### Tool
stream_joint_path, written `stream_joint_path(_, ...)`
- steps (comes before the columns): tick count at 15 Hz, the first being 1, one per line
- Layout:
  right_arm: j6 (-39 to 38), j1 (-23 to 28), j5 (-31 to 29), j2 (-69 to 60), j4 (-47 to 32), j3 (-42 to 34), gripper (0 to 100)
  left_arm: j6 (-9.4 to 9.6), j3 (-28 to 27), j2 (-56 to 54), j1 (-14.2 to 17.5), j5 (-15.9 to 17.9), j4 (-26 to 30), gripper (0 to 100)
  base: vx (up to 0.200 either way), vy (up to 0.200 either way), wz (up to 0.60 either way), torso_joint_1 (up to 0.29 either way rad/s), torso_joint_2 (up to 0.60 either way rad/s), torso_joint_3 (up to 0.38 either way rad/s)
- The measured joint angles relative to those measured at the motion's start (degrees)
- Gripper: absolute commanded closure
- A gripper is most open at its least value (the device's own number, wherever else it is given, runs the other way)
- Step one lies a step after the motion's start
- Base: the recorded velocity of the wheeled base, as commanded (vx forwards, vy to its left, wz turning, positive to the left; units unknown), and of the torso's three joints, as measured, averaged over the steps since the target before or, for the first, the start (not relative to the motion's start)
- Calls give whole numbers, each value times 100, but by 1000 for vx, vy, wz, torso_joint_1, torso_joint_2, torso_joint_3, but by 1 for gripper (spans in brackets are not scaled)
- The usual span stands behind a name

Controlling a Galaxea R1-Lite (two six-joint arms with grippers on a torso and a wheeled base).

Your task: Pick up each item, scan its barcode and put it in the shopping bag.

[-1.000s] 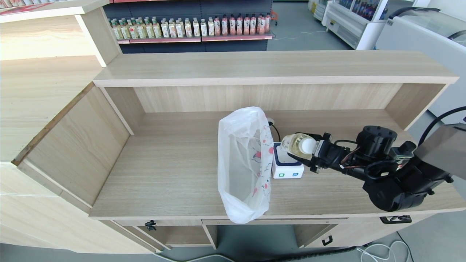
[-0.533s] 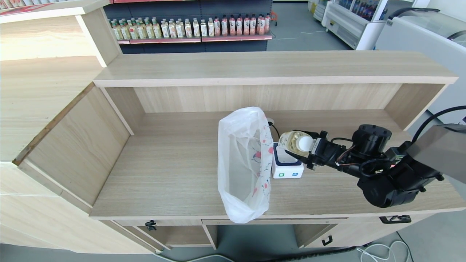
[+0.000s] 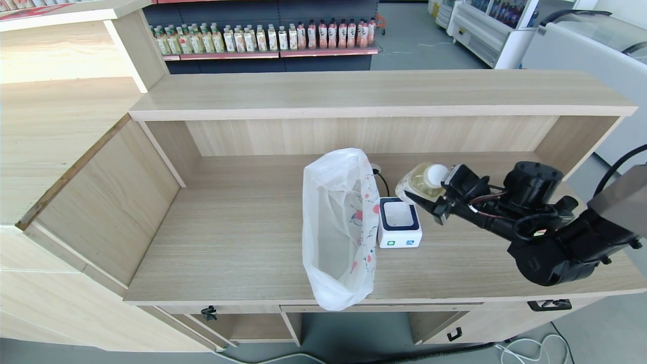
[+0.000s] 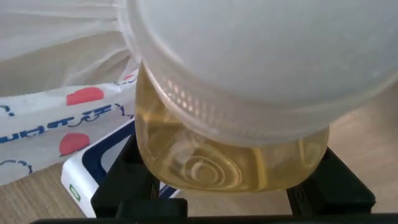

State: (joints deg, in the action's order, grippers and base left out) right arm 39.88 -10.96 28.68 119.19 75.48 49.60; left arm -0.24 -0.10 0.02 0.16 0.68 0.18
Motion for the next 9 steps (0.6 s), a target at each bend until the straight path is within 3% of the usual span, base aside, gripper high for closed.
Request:
stream_joint_path(3,-1990,-588,-2356,-795,-990,-154,100,0,0,0,0,0,-2,0,0,0,0,0,0,0)
stream_joint_path(5,-3422,-1215,-3421,-1346,-2066,-184,100,0,0,0,0,0,0,0,0,0,0,0,0,0)
stream_joint_path(7,-4590,-1794,-4064,-1814,-2866,-187,100,0,0,0,0,2,0,0,0,0,0,0,0,0)
stream_joint_path(9,-4980,-2074,-4198,-2093,-3132,-193,100,0,0,0,0,0,0,0,0,0,0,0,0,0)
